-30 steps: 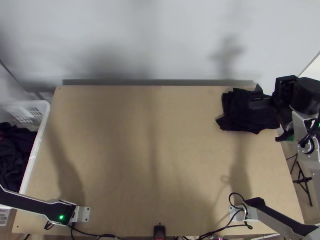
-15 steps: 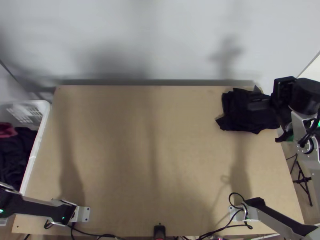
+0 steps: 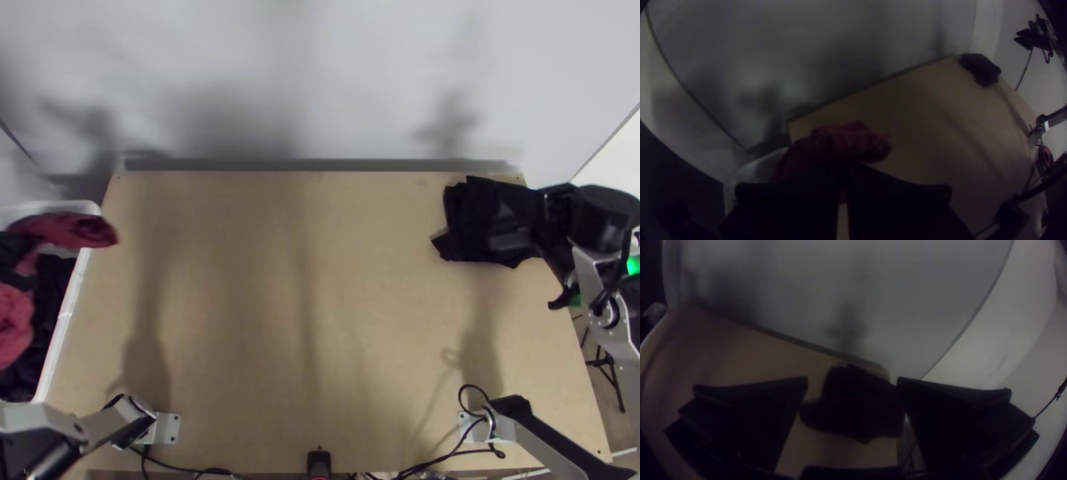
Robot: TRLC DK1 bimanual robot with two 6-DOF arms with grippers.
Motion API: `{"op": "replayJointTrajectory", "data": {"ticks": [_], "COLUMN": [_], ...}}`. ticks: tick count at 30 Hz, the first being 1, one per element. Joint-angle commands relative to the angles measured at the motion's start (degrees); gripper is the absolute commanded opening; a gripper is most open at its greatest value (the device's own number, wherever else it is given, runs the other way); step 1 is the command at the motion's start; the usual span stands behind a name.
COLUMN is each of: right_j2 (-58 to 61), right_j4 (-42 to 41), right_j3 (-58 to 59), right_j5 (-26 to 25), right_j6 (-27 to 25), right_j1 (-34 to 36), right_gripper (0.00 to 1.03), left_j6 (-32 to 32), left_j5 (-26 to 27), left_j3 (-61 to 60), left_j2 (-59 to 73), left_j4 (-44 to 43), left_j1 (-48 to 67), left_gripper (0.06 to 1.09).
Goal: Fold the t-shirt
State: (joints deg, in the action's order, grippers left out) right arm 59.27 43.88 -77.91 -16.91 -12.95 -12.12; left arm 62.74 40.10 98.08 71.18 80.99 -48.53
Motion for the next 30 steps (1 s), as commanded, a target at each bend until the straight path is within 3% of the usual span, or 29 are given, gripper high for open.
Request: {"op": "replayJointTrajectory", "data": {"ticks": [1, 3, 9, 15, 18, 24, 30], "right_j2": [-5.2, -6.6, -10.3, -13.1, -13.6, -14.3, -14.9], "right_j4": [0.8, 0.8, 0.7, 0.9, 0.9, 0.8, -1.0], "right_j3": [5.4, 6.9, 9.6, 12.4, 13.6, 17.0, 18.1], "right_j5": [0.0, 0.1, -2.1, -2.2, -2.3, -5.9, -5.9], "right_j6": [-0.4, -0.5, -0.7, -1.3, -1.8, -3.3, -3.7], "right_j1": [2.1, 2.7, 5.3, 5.7, 5.7, 3.3, 2.1], "right_gripper": [0.93, 0.99, 0.99, 0.99, 0.99, 0.99, 0.99], "left_j6": [-6.1, -8.5, -18.4, -31.8, -35.6, -40.6, -45.4], "left_j5": [0.2, -0.6, -5.5, -14.0, -18.7, -22.4, -23.0], "left_j3": [-4.8, -5.8, -13.5, -20.9, -23.4, -20.6, -9.1], "left_j2": [-6.2, -7.3, -9.8, -8.7, -4.3, 10.9, 23.0], "left_j4": [0.7, 0.4, -7.1, -23.0, -30.7, -41.3, -42.1], "left_j1": [16.6, 22.7, 41.6, 63.6, 72.8, 81.9, 86.8], "left_gripper": [0.09, 0.09, 0.09, 0.09, 0.09, 0.10, 0.10]}}
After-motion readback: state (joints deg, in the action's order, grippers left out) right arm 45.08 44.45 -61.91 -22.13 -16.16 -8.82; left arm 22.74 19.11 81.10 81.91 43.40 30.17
